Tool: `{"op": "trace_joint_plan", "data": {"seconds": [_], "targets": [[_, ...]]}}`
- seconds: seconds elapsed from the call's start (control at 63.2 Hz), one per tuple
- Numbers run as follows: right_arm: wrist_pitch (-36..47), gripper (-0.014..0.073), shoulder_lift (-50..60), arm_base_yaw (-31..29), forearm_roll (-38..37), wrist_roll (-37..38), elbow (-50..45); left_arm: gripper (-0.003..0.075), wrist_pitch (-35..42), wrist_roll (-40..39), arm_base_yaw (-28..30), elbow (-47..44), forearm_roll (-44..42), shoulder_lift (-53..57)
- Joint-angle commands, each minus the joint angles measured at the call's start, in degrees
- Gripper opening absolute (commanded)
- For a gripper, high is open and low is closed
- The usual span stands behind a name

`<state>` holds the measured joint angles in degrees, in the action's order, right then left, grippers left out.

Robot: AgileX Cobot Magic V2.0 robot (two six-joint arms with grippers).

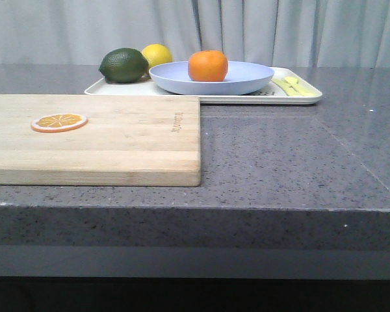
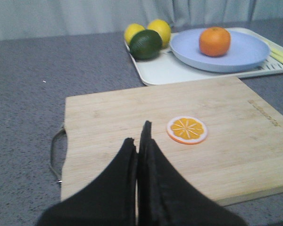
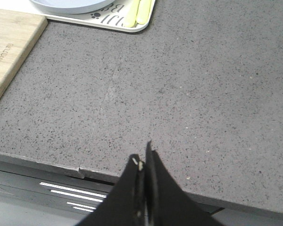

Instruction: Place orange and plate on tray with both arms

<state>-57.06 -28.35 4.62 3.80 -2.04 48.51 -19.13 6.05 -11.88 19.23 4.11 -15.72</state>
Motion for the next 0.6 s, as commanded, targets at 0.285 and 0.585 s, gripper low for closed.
{"op": "trace_joint_plan", "data": {"seconds": [0.285,0.585], "targets": [[4.2,-0.0118,-0.3,-0.3,0.5,-0.6,1.3,-0.0020,13.2,-0.6,6.8,-15.0,1.8,15.6],[4.1,-0.0118,-0.3,-0.3,0.5,-0.6,1.3,-0.0020,18.4,-0.6,6.9,-21.2,5.6,17.1]]}}
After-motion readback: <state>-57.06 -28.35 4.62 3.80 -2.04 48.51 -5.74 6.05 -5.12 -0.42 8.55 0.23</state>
